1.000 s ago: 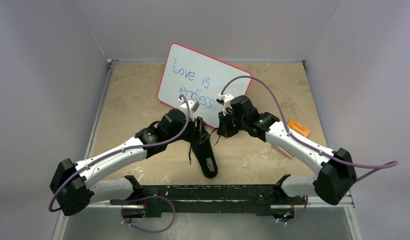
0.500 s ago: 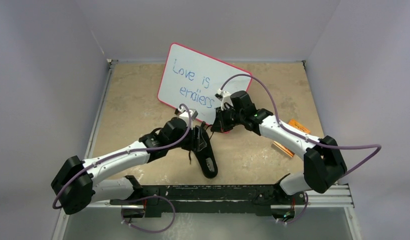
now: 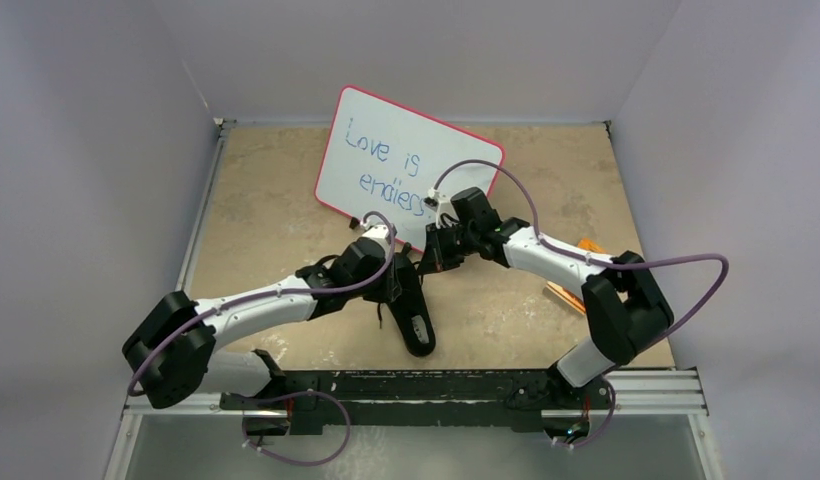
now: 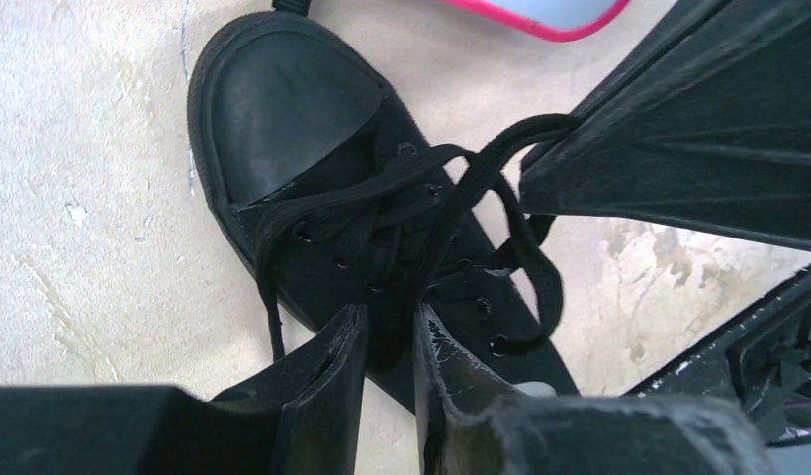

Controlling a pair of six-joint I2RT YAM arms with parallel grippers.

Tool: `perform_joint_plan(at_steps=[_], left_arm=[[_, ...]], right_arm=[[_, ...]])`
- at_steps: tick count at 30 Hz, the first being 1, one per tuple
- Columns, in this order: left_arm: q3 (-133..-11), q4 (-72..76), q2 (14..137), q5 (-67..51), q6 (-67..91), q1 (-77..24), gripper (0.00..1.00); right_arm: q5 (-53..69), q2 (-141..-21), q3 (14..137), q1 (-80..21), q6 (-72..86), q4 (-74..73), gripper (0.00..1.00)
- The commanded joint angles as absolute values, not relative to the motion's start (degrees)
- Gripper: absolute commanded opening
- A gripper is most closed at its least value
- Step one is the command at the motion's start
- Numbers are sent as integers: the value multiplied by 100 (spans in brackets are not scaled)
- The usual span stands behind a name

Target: Tie the shoes

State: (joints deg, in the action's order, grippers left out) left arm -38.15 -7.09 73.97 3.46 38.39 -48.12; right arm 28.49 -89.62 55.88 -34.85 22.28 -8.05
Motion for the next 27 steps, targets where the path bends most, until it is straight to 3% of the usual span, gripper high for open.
perform_joint_plan(at_steps=[1,5,10,14,18,21,27], left_arm=[[-4052,-591,7465,593,3922,-4808,20],[-4166,-899,7477,685,3906,-4812,17],[-4311,-1604,6958,986,3832,-4812,29],[-4490,-1774,6570,645,3628,-4816,31],[-4531,-1173,6663,-163,3638,-4942,19],[-4470,-814,6895,-19,3737,-5153,9],[-4387,-419,7418,357,3888,-5172,5]], right_arm=[[3051,-9023,5590,-3472,2487,-518,0],[3151,-9141,5603,-3472,2582,-538,0],[3468,-9212,5511,-3472,2823,-412,0],[3582,-9230,5485,-3470,2908,-391,0],[3621,-9168,5476,-3472,2921,-480,0],[3604,-9139,5484,-3472,2896,-533,0],[3615,-9119,5414,-3473,2972,-447,0]])
